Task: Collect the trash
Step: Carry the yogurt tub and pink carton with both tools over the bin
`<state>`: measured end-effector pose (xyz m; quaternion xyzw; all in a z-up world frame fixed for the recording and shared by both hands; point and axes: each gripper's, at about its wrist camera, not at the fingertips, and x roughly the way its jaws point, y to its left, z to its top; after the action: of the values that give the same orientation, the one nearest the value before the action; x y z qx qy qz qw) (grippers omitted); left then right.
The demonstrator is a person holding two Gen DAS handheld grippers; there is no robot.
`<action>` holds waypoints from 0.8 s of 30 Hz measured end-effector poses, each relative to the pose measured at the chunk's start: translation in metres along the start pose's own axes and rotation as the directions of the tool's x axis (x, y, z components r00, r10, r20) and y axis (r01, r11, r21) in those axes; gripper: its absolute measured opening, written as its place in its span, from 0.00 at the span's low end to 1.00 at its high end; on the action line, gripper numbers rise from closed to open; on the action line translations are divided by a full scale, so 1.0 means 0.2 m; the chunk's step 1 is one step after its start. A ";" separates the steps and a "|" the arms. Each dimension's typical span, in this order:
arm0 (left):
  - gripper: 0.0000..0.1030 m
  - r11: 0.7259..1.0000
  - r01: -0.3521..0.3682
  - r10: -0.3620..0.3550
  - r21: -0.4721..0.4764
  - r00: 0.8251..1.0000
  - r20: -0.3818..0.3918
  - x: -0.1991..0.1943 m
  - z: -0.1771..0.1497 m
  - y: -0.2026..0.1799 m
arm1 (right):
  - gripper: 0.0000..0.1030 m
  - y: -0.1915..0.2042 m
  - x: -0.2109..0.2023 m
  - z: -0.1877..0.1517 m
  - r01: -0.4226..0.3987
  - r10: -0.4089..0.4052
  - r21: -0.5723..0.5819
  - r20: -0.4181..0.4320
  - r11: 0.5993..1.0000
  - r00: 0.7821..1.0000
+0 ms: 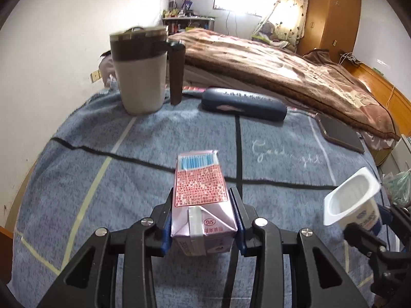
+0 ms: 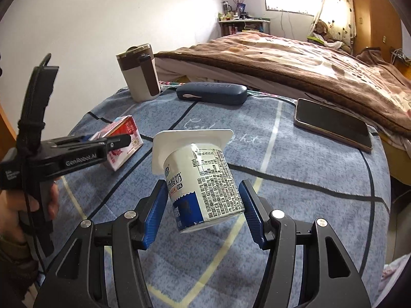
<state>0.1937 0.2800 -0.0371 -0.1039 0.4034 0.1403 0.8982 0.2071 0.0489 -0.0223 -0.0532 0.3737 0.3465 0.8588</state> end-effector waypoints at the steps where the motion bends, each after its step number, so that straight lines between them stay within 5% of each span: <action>1: 0.38 1.000 -0.003 0.002 -0.024 1.000 -0.016 0.02 0.00 0.02 | 0.57 0.00 0.00 0.00 0.002 -0.002 0.000 0.000 1.000 1.000; 13: 0.38 0.996 -0.010 0.009 -0.089 1.000 -0.013 0.05 0.00 0.06 | 0.57 0.01 0.00 -0.01 0.002 -0.002 0.002 -0.007 1.000 1.000; 24: 0.38 1.000 0.010 -0.010 0.004 0.999 0.046 -0.13 -0.03 -0.07 | 0.57 0.00 -0.08 -0.03 0.014 -0.014 0.036 0.024 0.999 1.000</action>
<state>0.1789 0.2607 -0.0201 -0.1011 0.3822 0.1376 0.9082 0.1955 0.0366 -0.0158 -0.0361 0.3691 0.3343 0.8664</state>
